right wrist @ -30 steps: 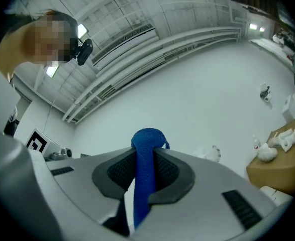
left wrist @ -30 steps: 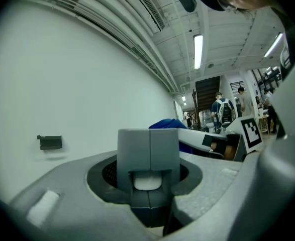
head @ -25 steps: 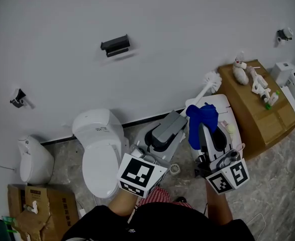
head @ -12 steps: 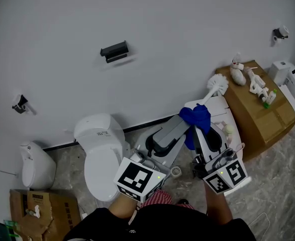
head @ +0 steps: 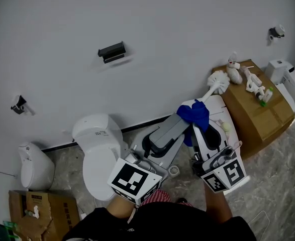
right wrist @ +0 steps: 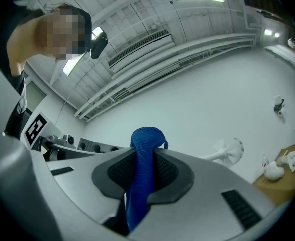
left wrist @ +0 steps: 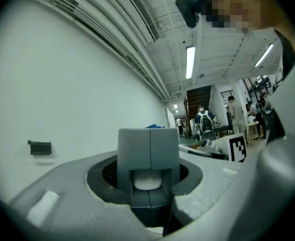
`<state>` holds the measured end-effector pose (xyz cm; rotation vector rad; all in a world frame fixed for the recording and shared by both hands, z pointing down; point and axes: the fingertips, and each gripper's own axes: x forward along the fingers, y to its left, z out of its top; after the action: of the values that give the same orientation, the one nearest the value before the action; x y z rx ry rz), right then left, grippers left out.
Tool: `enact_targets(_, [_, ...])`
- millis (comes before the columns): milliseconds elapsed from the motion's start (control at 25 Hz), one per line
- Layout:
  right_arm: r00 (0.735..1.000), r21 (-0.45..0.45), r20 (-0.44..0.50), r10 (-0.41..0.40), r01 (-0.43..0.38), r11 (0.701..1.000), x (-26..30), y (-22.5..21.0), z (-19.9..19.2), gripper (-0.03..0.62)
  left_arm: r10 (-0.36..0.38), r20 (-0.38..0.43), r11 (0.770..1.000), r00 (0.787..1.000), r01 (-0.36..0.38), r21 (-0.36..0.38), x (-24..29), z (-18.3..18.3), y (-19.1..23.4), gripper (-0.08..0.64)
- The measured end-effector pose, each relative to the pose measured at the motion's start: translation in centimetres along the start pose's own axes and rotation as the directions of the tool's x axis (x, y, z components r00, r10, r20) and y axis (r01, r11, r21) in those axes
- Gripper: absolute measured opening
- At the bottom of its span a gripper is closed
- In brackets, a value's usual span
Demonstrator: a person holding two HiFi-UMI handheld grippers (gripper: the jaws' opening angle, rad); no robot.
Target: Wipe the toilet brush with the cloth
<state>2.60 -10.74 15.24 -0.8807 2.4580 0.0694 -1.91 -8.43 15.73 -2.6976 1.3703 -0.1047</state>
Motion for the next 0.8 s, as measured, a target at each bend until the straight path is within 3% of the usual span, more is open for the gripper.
enact_targets(800, [1.0,-0.005,0.005,0.002,-0.002,1.0,-0.15,0.08,0.57,0.064,0.003,0.006,1.0,1.0,-0.003,-0.002,-0.59,0.5,-0.51,0.163])
